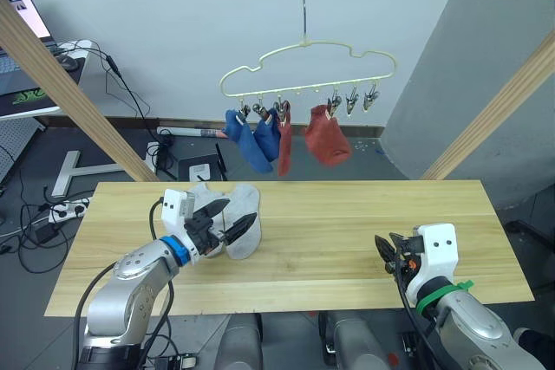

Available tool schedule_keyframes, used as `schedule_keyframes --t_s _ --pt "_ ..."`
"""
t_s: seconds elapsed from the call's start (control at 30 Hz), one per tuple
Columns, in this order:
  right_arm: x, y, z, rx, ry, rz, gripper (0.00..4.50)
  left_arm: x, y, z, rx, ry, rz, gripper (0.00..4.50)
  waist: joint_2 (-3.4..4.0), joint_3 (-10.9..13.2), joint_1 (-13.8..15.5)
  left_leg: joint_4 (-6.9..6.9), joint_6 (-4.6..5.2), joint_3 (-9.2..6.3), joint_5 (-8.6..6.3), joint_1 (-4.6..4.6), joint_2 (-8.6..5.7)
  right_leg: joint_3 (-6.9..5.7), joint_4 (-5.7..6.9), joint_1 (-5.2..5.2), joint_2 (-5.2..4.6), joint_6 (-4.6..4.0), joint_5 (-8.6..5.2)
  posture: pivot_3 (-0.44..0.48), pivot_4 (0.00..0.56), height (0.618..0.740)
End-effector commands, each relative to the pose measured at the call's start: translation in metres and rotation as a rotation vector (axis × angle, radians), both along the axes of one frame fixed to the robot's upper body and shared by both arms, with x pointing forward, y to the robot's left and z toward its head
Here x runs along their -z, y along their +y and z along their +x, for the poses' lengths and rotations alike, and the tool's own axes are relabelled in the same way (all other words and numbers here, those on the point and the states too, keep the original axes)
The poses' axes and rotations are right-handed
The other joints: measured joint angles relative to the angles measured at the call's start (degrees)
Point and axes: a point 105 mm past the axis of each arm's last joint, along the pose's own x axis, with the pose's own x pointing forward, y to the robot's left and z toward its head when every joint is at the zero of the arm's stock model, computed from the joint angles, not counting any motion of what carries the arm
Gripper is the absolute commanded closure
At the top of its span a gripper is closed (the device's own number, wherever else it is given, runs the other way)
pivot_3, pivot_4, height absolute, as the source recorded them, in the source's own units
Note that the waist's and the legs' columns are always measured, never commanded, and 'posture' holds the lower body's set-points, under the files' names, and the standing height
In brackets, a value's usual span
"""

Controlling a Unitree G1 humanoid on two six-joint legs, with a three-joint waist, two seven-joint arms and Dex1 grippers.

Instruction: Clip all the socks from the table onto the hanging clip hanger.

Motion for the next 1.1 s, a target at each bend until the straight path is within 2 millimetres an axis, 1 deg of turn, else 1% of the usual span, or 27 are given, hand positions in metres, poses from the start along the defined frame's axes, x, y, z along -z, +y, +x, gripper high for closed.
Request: schedule_keyframes --t_s 0.03,0.3,0.4,0.5,0.57,1.1 --pt "-0.0061 0.0005 -0.0008 -0.004 -0.023 0.012 2.95 -0.0098 -0.0054 -0.0025 0.028 -0.038 -0.008 0.0 0.0 0.0 0.0 0.0 0.0 0.0 0.0 0.0 0.0 0.0 0.0 0.0 0.0 0.0 0.0 0.028 0.215 0.74" --pt "-0.0055 -0.0006 -0.001 0.004 -0.019 0.012 2.95 -0.0098 -0.0061 -0.0028 0.031 -0.036 -0.009 0.0 0.0 0.0 0.0 0.0 0.0 0.0 0.0 0.0 0.0 0.0 0.0 0.0 0.0 0.0 0.0 0.026 0.218 0.74" --pt "-0.004 0.0014 -0.0025 -0.007 0.0 0.038 2.95 -0.0102 -0.0065 -0.0023 0.031 -0.037 -0.011 0.0 0.0 0.0 0.0 0.0 0.0 0.0 0.0 0.0 0.0 0.0 0.0 0.0 0.0 0.0 0.0 0.026 0.218 0.74" --pt "-0.0054 0.0005 -0.002 -0.004 -0.005 0.026 2.4 -0.01 -0.0063 -0.0023 0.032 -0.037 -0.01 0.0 0.0 0.0 0.0 0.0 0.0 0.0 0.0 0.0 0.0 0.0 0.0 0.0 0.0 0.0 0.0 0.026 0.218 0.74" --pt "-0.0055 -0.0003 -0.0016 0.001 -0.005 0.02 1.78 -0.01 -0.0062 -0.0023 0.031 -0.037 -0.01 0.0 0.0 0.0 0.0 0.0 0.0 0.0 0.0 0.0 0.0 0.0 0.0 0.01 0.0 0.0 0.0 0.026 0.218 0.74" --pt "-0.0095 -0.002 0.0017 0.01 -0.016 0.019 1.78 -0.0131 -0.007 -0.0015 0.044 -0.037 -0.011 0.0 0.0 0.0 -0.01 0.0 0.0 0.0 0.0 0.01 0.0 0.0 0.01 0.01 0.0 0.01 0.01 0.027 0.219 0.74"
